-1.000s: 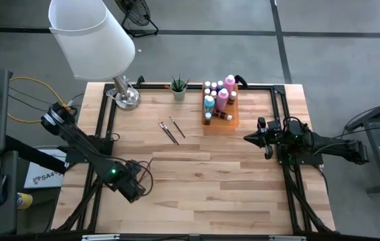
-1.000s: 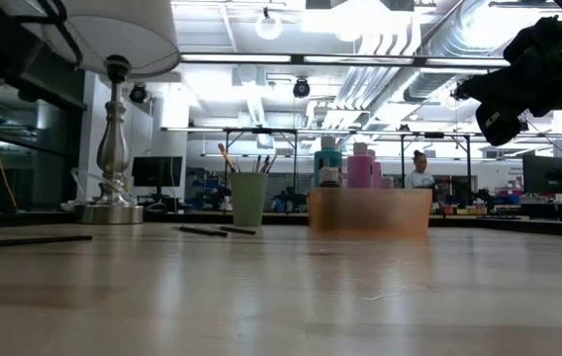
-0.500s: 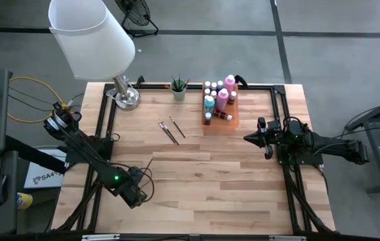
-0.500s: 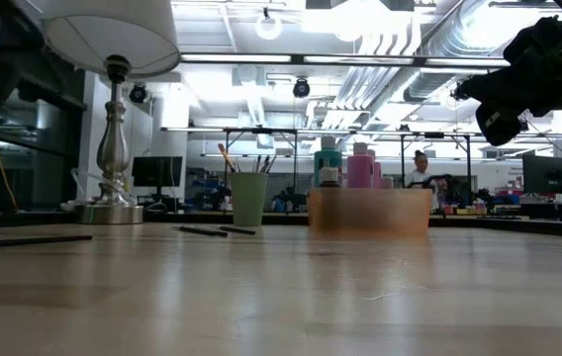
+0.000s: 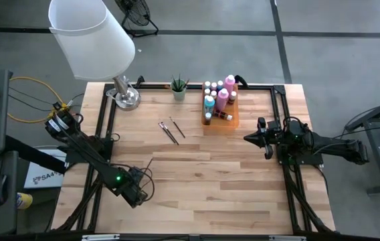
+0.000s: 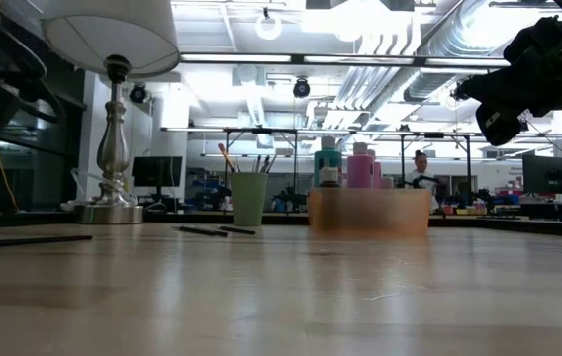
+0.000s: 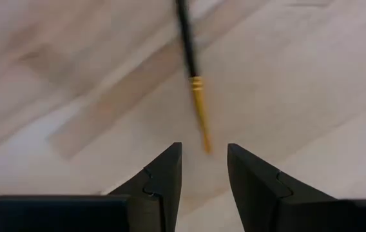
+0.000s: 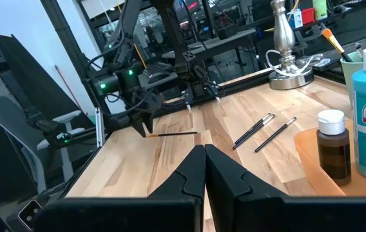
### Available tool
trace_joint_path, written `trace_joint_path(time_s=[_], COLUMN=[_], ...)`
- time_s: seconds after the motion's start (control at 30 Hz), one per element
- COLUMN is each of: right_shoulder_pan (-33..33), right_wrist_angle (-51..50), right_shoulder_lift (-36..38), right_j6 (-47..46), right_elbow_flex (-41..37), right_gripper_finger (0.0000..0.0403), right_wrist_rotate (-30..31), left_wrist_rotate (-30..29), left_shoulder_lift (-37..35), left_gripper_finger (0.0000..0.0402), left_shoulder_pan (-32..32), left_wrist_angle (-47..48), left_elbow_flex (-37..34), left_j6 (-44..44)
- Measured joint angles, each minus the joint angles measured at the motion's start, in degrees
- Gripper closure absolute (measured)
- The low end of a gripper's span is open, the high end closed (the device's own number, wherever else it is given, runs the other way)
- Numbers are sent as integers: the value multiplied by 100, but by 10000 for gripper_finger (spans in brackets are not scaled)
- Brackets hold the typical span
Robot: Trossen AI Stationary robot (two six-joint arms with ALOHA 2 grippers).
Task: Pick & Place Paint Supplies
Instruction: Put the yellow paint brush into the green cup
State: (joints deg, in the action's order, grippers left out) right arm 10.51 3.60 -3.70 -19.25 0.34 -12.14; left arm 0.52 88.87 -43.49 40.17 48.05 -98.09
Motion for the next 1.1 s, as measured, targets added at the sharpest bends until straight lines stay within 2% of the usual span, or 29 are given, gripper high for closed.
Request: trace_joint_path(time_s=[0.27, 0.63, 0.77, 1.0, 1.1], right_shoulder_pan=[1, 2, 0, 2, -1], right_wrist_angle=[-2, 0, 0, 0, 0], right_shoulder_lift=[1, 1, 0, 0, 2], right_j6=[0, 0, 1, -2, 1], right_elbow_flex=[2, 1, 1, 2, 1], right_gripper_finger=[401, 401, 401, 401, 401], right_wrist_rotate=[0, 0, 0, 0, 0], left_wrist_rotate=[11, -86, -109, -151, -173], left_shoulder_lift=[344, 379, 381, 384, 386], left_gripper_finger=[282, 284, 311, 390, 397], left_shoulder_pan=[0, -2, -2, -2, -2], left_wrist_angle=[-178, -75, -32, 21, 8], left_elbow_flex=[22, 17, 13, 4, 4], left_j6=[50, 46, 54, 365, 522])
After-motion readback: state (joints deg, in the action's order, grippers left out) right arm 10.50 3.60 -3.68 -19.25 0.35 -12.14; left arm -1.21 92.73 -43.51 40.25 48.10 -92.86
